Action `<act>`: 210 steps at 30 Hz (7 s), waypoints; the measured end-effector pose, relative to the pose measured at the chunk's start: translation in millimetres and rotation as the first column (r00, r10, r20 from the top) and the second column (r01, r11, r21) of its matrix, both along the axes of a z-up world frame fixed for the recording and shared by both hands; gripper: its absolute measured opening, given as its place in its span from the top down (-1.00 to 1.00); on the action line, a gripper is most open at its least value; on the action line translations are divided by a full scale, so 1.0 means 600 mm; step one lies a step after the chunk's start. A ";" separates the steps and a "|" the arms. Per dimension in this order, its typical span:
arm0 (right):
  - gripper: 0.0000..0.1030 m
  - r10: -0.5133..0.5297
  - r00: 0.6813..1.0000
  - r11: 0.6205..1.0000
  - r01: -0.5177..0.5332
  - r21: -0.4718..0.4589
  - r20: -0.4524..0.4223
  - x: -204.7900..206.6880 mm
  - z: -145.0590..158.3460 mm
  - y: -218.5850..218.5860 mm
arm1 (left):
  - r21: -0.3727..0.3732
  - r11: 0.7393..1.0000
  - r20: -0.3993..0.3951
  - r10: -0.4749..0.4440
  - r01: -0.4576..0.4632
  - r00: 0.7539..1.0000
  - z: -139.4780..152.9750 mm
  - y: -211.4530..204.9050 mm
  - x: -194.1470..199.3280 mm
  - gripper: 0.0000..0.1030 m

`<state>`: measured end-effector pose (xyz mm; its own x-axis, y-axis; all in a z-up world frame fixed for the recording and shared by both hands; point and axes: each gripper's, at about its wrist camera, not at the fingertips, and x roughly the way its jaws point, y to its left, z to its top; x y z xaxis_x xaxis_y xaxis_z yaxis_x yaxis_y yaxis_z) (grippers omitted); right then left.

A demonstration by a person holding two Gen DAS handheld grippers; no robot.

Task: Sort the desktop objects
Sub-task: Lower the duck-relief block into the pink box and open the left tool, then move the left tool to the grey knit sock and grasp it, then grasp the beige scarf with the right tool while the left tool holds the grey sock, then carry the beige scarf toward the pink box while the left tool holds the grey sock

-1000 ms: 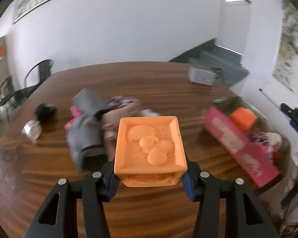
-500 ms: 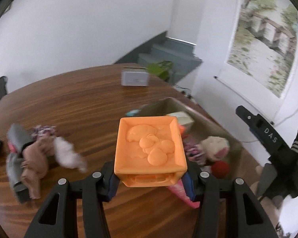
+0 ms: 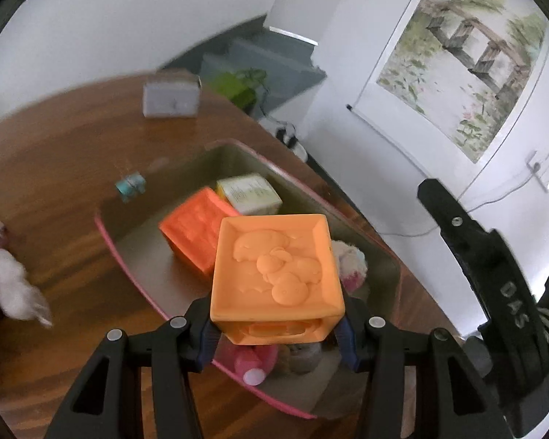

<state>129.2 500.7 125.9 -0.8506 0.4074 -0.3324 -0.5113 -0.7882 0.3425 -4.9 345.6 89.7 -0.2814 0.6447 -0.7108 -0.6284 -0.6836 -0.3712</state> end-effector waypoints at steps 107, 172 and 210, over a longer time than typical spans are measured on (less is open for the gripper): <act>-0.68 0.034 0.997 0.923 -0.057 0.381 0.068 -0.029 -0.011 -0.143 | -0.095 0.628 -0.125 0.762 -0.772 0.636 -0.074 -0.531 -0.009 0.19; -0.06 0.765 0.490 0.574 -0.812 -0.100 0.418 -0.322 -0.122 -0.514 | 0.002 0.607 -0.165 0.784 -0.795 0.598 -0.027 -0.558 0.024 0.19; -0.07 0.322 0.907 0.943 -0.333 -0.008 0.270 -0.115 -0.002 -0.106 | -0.079 0.646 -0.191 0.737 -0.759 0.648 -0.059 -0.508 0.009 0.19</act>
